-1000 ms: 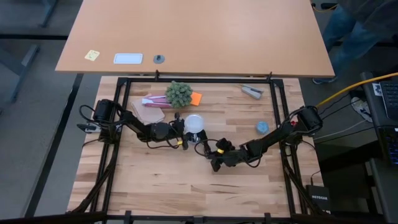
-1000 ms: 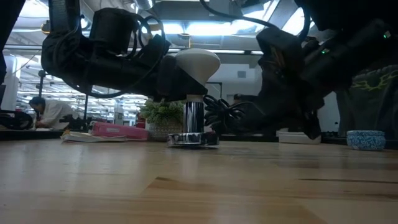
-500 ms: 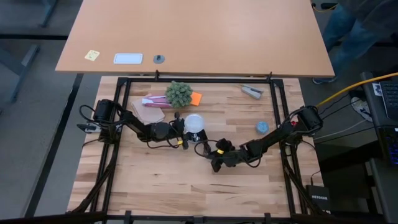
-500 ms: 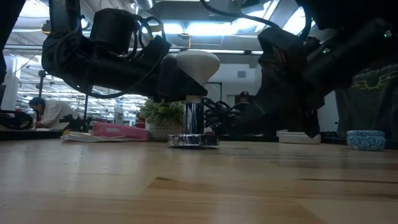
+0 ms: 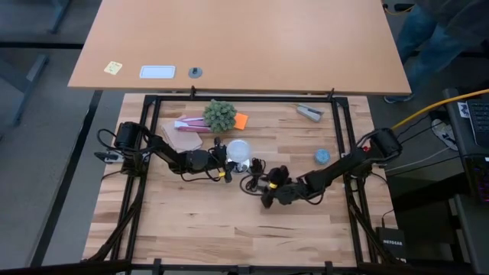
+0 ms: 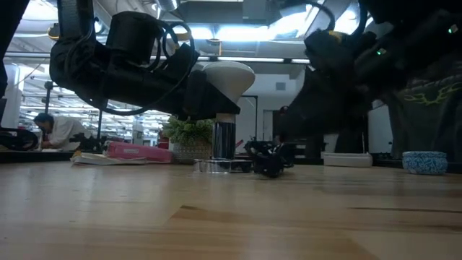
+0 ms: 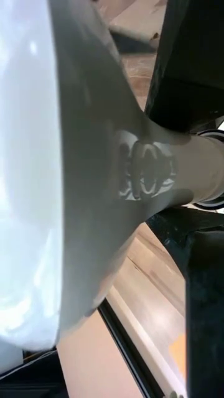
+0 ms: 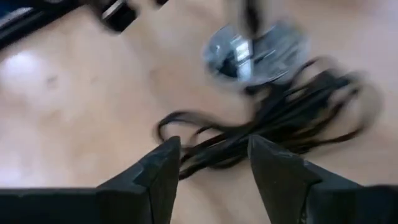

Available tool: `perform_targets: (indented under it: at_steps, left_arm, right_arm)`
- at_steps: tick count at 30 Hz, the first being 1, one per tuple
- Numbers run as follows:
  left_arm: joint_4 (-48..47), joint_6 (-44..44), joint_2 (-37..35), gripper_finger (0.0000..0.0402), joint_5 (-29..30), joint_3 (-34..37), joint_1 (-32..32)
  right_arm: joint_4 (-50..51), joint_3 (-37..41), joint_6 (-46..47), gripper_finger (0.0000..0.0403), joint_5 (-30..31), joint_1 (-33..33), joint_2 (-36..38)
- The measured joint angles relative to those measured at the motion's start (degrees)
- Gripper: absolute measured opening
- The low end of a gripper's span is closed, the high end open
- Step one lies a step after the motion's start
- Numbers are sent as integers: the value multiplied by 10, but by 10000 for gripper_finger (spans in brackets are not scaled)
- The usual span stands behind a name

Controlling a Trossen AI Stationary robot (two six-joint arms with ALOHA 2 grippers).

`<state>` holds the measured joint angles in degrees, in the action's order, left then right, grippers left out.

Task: Screw lightbulb
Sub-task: Remove the lightbulb from the lamp

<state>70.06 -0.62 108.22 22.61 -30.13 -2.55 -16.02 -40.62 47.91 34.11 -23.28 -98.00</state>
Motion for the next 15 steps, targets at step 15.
perform_targets:
  at_steps: [15]
  left_arm:
    - [-3, 2, 0, 157, -2, 0, 0]
  right_arm:
    - [131, 0, -94, 143, 126, 75, 47]
